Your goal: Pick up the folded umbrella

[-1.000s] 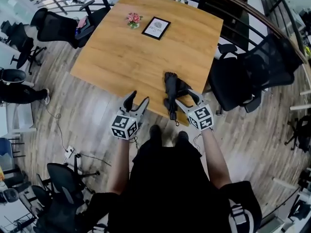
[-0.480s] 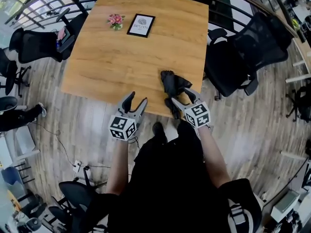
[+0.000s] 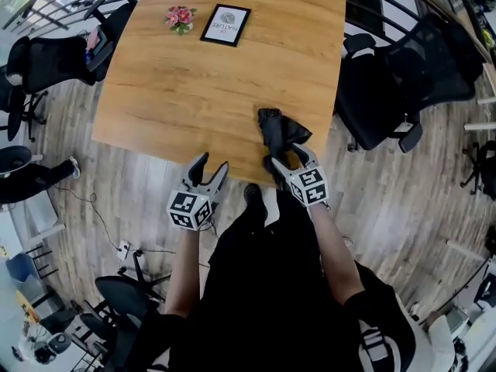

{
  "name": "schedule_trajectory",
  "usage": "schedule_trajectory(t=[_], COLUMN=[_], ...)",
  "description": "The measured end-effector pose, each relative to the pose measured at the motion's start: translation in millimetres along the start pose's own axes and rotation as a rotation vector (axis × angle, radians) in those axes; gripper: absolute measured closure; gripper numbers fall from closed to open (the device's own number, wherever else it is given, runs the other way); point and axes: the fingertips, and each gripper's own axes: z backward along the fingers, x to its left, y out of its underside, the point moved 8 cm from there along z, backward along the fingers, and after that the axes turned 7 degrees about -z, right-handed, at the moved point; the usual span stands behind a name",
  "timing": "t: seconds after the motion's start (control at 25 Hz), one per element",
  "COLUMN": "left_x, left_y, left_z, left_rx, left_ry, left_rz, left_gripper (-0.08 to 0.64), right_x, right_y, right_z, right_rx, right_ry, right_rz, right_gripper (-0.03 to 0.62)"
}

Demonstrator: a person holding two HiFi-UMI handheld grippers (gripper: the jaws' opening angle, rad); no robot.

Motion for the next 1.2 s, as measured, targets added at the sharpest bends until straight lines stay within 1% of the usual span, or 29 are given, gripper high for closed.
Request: schedule_trajectory(t=[0.12,0.32,0.48,0.68,0.84,1.08,1.2], left_x=[4,-2,-9,-8,-11,-8,-7], left_y=[7,6,8,13,15,14,15], left_z=[-7,-16,-24,-23,-23,-23,-22], left_rx=[0.034,0.058,0.075,0.096,0.105,0.1,0.101], left_ry=[0.002,0.036,0.062,0.075,0.092,0.098,0.097], left_rz=[0.011,0.017,0.014,0.01,-0.019,-0.009,-0.008], left_gripper=[0.311,0.311,0.311,0.311,0.311,0.311,0.311], right_x=[-6,-10,-15,-14,-18,-21,-22], right_y=[6,16,21,26,29,28,28], right_z=[-13,-37,-50,-63,-72,-81,-82], right_rx=[0.023,0.088,0.106,0.137,0.157,0.164,0.142], right_ry=[0.015,-0.023,0.009,0.062,0.095,0.141,0.161], right_rz=[-0.017,-0.058,-0.094,-0.106,-0.121,-0.132,-0.144], right_gripper=[0.281,0.256,0.25,0.241,0.235,0.252,0.265])
